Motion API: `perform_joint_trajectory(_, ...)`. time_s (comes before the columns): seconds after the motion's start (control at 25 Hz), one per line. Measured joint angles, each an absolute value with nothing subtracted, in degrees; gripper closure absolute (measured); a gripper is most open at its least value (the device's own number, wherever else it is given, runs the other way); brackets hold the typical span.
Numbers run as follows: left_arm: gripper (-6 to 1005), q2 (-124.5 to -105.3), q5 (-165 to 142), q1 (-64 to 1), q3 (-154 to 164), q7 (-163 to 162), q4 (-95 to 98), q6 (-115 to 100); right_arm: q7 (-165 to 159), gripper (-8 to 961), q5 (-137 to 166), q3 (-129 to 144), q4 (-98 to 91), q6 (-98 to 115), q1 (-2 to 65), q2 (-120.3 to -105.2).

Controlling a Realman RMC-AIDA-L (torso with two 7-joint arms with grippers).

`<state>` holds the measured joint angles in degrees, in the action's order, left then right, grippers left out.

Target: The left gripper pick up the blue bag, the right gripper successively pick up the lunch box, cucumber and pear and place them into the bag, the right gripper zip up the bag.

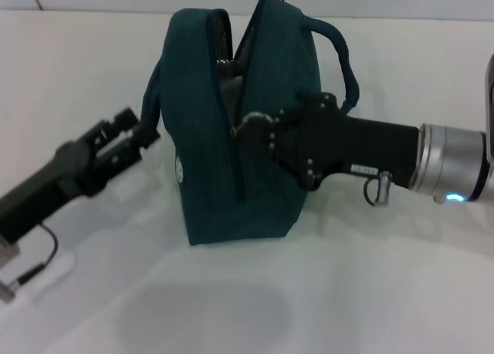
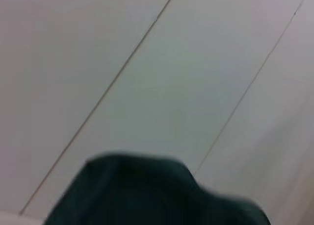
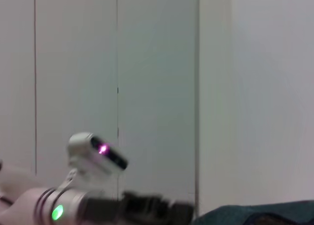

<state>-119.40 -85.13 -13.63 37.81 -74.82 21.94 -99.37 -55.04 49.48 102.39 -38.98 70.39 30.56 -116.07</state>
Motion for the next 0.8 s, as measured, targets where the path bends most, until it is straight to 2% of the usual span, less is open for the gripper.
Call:
perform_joint_trajectory(0.08,202,-119.56,-85.27,-12.34,38.61,-72.71,20.72,-100.00,-54.77,945,48.17,102.33,-39.14,70.18,30.87,-116.13)
perform_joint_trajectory(0.24,198,-119.73,-85.17,-11.57,40.99,-67.19,16.55,-100.56,-54.57,946,45.85,102.30,-37.98,69.98,32.70,-116.18)
perform_joint_trajectory(0.44,196,-120.15,-84.69,-13.94,41.38,-61.99,10.42,-98.15,-54.58,946,45.75,103.54,-35.79,69.84,36.14,-116.20)
perform_joint_trajectory(0.6,195,-120.28,-82.72,-16.56,41.08,-58.67,6.19,-94.42,-54.57,945,45.75,104.37,-35.50,69.78,36.64,-116.19)
perform_joint_trajectory(0.8,197,-120.38,-81.76,-16.84,41.01,-57.27,5.79,-93.82,-54.54,945,45.75,104.29,-35.53,69.78,36.38,-116.19)
